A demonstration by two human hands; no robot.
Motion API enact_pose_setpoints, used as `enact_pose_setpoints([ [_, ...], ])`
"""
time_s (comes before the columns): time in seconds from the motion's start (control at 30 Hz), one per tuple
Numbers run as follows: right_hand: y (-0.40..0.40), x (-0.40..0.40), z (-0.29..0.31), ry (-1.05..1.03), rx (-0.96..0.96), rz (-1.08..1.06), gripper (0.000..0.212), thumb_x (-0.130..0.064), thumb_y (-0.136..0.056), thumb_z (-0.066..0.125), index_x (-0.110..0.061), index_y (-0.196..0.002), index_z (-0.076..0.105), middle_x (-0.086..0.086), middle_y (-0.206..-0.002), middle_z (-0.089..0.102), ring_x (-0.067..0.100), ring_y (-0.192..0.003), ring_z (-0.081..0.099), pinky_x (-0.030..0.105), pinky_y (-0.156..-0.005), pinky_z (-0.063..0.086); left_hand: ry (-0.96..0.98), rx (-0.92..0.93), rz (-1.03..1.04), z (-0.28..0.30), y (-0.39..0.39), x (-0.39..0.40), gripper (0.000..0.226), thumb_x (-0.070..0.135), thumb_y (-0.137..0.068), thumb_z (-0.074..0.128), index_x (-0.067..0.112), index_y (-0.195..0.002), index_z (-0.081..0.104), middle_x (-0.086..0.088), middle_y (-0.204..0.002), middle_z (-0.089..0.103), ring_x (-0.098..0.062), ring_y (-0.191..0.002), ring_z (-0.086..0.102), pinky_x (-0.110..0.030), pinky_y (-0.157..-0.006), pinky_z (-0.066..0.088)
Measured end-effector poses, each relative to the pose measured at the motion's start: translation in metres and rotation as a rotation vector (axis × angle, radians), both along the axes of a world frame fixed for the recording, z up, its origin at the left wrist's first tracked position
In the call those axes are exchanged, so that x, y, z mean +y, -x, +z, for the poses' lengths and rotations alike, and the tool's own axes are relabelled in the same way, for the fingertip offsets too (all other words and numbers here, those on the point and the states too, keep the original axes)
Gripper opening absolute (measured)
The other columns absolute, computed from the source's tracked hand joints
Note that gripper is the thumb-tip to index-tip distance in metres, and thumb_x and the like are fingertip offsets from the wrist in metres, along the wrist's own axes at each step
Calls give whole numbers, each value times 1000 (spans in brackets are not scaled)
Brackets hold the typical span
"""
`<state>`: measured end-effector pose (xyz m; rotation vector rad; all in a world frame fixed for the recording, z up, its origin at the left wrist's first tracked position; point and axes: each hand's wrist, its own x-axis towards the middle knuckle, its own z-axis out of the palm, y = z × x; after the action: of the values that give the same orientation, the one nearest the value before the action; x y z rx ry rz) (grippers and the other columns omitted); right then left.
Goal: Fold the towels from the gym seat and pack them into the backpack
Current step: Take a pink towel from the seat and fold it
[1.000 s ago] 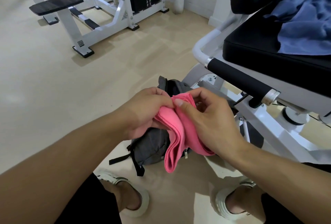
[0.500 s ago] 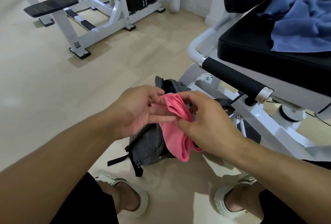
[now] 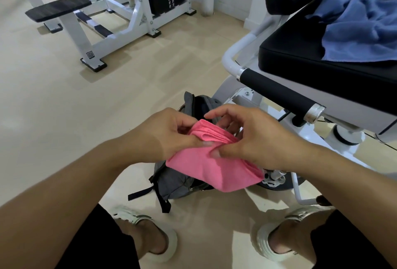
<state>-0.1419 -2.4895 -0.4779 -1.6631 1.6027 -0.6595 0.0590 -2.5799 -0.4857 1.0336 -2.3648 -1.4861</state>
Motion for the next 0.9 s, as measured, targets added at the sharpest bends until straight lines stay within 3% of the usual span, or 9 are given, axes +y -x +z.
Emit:
enact_pose_setpoints([
  [0.1,5,1,2,-123,164,138,41,-29,-72,88,-43,-101,63,-25,-87,68,-8,-75,64,12,-59,48,-25,67,-13,-3,-4,-6,27,32,-87,78,17,-110,79,1,-104,80,-20,-104,74,-45,-95,58],
  [0.2,12,1,2,-130,201,119,23,-28,-79,84,-34,-94,69,-19,-86,72,-7,-73,65,13,-58,48,-85,114,-35,-2,-9,-11,28,28,-86,69,20,-111,78,5,-107,79,-9,-104,73,-24,-85,58],
  [0.33,19,-2,3,-149,87,49,17,-28,-81,85,-28,-91,71,-14,-90,77,2,-78,72,31,-78,60,-128,145,-20,-6,-11,-17,36,27,-85,67,17,-119,74,4,-117,77,-12,-114,70,-25,-100,53],
  [0.43,15,0,3,-146,69,61,28,-38,-77,87,-28,-95,68,-12,-92,77,9,-81,73,41,-79,61,-199,159,2,-8,-7,-15,36,25,-86,65,14,-119,72,3,-114,77,-7,-107,71,-19,-88,54],
  [0.5,11,2,0,-117,70,78,29,-39,-77,87,-29,-95,67,-12,-91,76,7,-79,72,40,-75,60,-247,155,9,-6,-4,-11,30,19,-91,63,12,-119,71,5,-108,78,-3,-98,71,-15,-77,53],
  [0.6,10,2,-1,-63,28,73,21,-28,-81,85,-26,-94,68,-12,-90,76,7,-79,71,35,-75,59,-297,133,16,-3,-2,-9,38,34,-86,72,16,-120,70,2,-112,77,-8,-100,73,-19,-78,55],
  [0.7,15,0,1,-91,-195,-21,22,-17,-82,83,-17,-100,70,-3,-91,77,13,-80,73,29,-70,59,-252,-50,-10,0,-8,-14,53,51,-73,85,27,-118,71,7,-112,77,-10,-102,73,-27,-85,59],
  [0.8,20,-2,-1,-141,-363,-142,27,-14,-81,83,-14,-105,70,-1,-89,77,13,-78,73,24,-65,57,-241,-125,81,-2,-12,-18,34,44,-75,81,20,-100,79,3,-96,79,-13,-87,73,-27,-77,57],
  [0.9,22,-3,-7,-198,-273,-184,31,-14,-79,85,-18,-106,71,-5,-90,78,10,-78,74,24,-66,57,-371,-100,128,-2,-10,-17,28,33,-87,74,11,-103,78,-8,-96,80,-17,-81,75,-29,-68,60],
])
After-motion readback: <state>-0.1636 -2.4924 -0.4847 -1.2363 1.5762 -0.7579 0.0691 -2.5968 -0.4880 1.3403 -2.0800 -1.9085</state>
